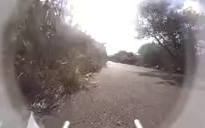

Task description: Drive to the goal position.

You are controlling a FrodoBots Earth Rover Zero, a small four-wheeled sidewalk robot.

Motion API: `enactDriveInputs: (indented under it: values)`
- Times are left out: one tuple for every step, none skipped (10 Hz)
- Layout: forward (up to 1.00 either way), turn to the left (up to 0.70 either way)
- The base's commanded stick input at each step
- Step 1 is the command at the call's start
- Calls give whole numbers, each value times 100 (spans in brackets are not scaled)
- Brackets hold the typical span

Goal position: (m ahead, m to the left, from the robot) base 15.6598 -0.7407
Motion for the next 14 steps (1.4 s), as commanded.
enactDriveInputs:
  values:
    - [70, -34]
    - [70, -35]
    - [70, -35]
    - [70, -35]
    - [70, -35]
    - [70, -35]
    - [70, -35]
    - [70, -35]
    - [70, -35]
    - [70, -35]
    - [70, -35]
    - [70, -35]
    - [70, -35]
    - [70, -35]
